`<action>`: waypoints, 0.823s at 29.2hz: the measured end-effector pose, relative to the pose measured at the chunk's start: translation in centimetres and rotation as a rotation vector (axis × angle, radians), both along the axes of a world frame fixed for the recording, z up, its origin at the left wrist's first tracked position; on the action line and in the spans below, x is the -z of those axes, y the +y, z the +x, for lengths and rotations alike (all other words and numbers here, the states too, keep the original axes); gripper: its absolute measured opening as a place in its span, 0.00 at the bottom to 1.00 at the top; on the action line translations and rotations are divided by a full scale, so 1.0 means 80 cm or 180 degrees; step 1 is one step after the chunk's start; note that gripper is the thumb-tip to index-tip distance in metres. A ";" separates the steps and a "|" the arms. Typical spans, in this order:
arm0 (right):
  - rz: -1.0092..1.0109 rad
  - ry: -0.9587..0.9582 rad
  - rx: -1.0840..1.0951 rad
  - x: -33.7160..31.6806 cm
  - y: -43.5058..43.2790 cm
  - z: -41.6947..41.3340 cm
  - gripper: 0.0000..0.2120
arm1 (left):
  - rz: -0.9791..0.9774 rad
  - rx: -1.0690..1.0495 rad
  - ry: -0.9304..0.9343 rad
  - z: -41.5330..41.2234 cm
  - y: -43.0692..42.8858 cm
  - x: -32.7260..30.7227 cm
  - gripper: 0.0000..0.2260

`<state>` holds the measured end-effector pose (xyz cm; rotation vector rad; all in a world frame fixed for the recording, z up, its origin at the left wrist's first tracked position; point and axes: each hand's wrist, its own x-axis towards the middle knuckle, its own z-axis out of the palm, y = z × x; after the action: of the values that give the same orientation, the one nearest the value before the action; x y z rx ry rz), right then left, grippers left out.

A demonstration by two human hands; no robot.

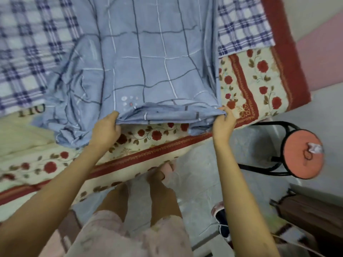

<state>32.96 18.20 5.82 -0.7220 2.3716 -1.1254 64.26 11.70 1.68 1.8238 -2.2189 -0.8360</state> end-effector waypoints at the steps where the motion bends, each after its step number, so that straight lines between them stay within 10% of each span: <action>1: 0.0208 -0.0115 -0.0071 -0.012 0.012 0.020 0.14 | 0.0070 0.0121 -0.0081 0.016 0.002 -0.023 0.07; 4: 0.1782 -0.0245 -0.1024 -0.035 0.070 0.088 0.07 | 0.0618 0.0933 -0.1018 0.082 0.010 -0.091 0.17; 8: 0.3898 -0.0301 -0.2829 -0.062 0.133 0.158 0.45 | 0.1398 0.2159 -0.2124 0.159 0.045 -0.134 0.10; 11: 0.4710 0.0481 -0.4106 -0.096 0.137 0.183 0.45 | 0.1890 0.2408 -0.2181 0.201 0.068 -0.147 0.14; 16: 0.3670 0.1383 -0.3368 -0.181 0.042 0.147 0.19 | 0.1391 0.1947 -0.1703 0.200 0.013 -0.214 0.16; 24: -0.0611 0.0496 -0.0240 -0.547 -0.207 0.079 0.10 | -0.1988 0.0288 -0.0215 0.112 -0.233 -0.594 0.10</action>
<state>39.30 1.63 49.55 -0.9891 2.3605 -1.3204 73.23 -6.94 49.23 1.4677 -2.2606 -0.0575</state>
